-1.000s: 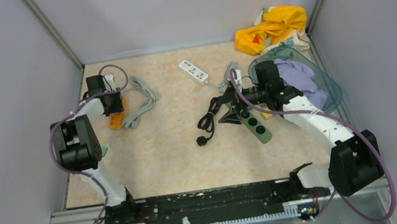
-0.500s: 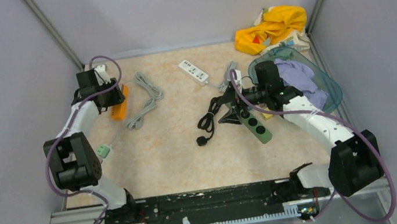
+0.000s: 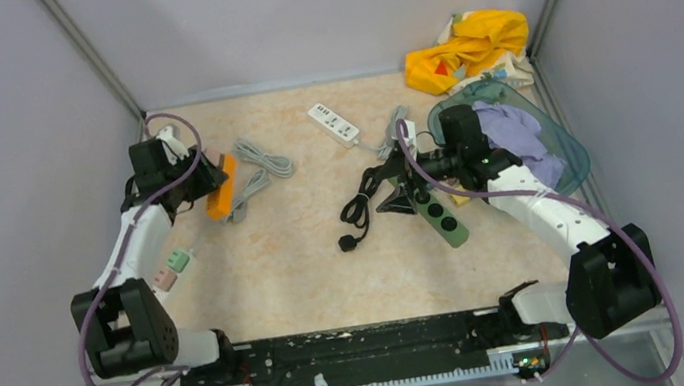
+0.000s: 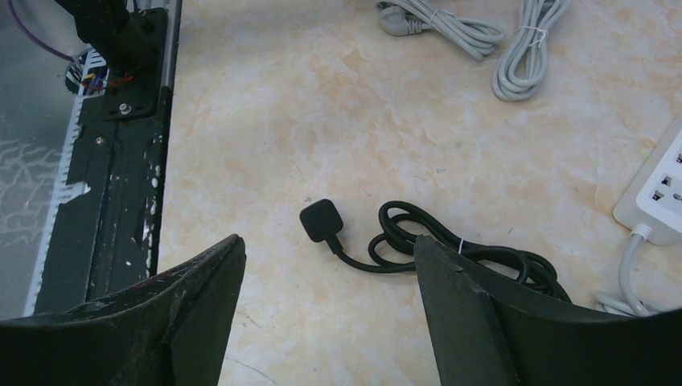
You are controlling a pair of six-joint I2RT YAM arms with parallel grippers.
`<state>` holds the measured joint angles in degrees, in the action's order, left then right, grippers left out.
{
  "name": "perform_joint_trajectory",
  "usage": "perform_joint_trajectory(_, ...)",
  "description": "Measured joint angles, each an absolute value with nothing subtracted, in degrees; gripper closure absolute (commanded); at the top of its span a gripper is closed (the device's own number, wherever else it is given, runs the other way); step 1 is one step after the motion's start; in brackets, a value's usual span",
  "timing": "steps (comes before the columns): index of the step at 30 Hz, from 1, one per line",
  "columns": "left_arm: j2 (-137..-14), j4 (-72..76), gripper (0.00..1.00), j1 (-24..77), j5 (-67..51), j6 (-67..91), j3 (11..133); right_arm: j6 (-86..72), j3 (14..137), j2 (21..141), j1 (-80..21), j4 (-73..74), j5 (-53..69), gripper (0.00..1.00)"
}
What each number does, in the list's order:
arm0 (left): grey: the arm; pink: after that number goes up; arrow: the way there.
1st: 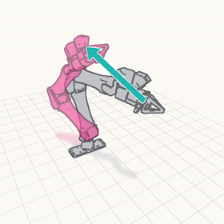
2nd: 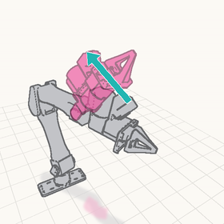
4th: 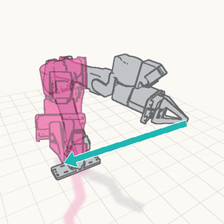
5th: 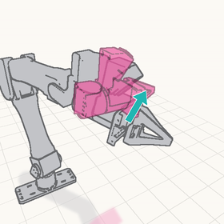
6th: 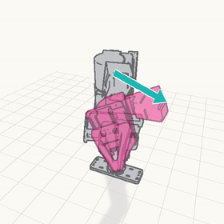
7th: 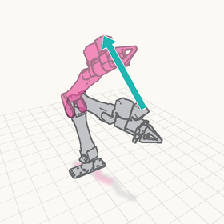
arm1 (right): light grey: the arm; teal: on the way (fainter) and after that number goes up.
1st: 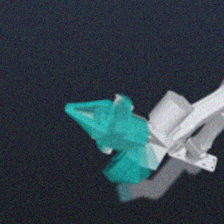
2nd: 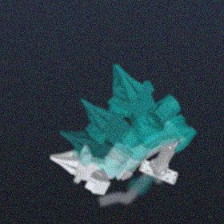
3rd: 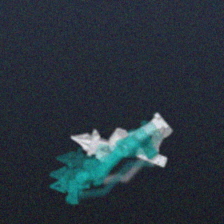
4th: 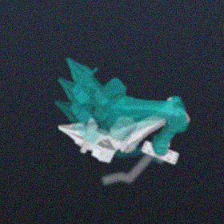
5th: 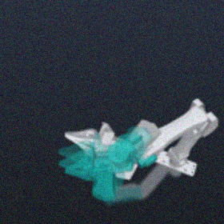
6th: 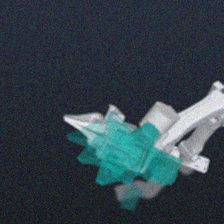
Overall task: Pull the plug off the socket
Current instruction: Place the socket at the center of the board.
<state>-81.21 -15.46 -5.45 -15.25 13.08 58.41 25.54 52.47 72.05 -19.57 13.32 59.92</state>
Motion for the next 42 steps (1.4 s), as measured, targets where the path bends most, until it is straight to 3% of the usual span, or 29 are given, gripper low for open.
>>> perform_joint_trajectory(7,-72.9,-16.0,0.99,2.6,-11.6,19.0,52.5,25.9,52.5,72.1,-19.6,13.3,59.6,0.23)
perform_joint_trajectory(20,-65.8,-18.8,0.95,29.5,7.3,36.9,43.3,26.0,52.5,72.1,-19.6,13.4,59.2,0.23)
perform_joint_trajectory(25,-68.7,-20.3,0.92,40.6,14.7,43.3,41.9,26.4,52.5,72.1,-19.6,13.5,59.1,0.23)
perform_joint_trajectory(33,-84.6,-27.9,0.86,52.3,26.3,48.9,47.5,26.6,52.5,72.1,-18.9,13.7,58.7,0.23)
perform_joint_trajectory(36,-87.3,-29.8,0.80,54.8,29.3,49.6,49.8,26.7,52.5,72.1,-18.9,13.9,58.6,0.23)
perform_joint_trajectory(42,-88.2,-30.7,0.56,56.7,30.8,50.8,50.3,27.0,52.5,72.1,-18.8,14.2,58.6,0.23)
